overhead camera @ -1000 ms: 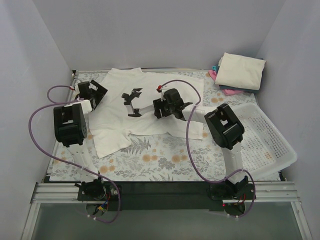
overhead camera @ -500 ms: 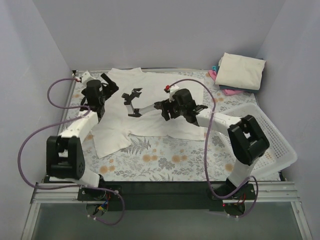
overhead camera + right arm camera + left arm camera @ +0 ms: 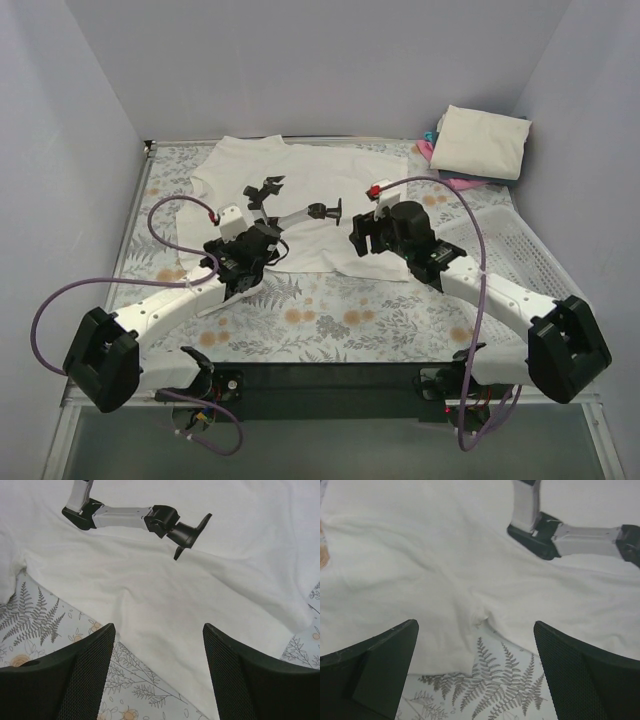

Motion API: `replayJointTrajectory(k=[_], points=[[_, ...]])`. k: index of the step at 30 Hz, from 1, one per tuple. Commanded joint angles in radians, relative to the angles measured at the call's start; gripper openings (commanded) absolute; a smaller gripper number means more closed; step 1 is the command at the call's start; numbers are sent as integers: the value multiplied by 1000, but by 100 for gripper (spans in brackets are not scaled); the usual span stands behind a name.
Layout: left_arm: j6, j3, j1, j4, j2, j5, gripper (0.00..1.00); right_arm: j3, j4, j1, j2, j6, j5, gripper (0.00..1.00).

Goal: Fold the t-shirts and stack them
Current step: Fold the tshirt

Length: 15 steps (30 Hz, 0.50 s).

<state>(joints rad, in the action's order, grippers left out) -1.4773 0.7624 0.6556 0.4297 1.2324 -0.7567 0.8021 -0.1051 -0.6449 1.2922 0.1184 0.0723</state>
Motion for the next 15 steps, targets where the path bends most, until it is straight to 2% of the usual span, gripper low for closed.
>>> replayJointTrajectory(k=[1,5,9,15], points=[[-249,26,9,328,-27,-130,92,-71,-24,10,-105,24,44,64],[-354,-63,9,348,-76,-47,91,-153,-25,22,-234,36,57,66],[-494,-95,7,437,-106,-67,90,-225,-25,45,-336,38,66,68],[-413,-219,-120,279,-221,72,84,-290,-25,97,-447,43,41,71]])
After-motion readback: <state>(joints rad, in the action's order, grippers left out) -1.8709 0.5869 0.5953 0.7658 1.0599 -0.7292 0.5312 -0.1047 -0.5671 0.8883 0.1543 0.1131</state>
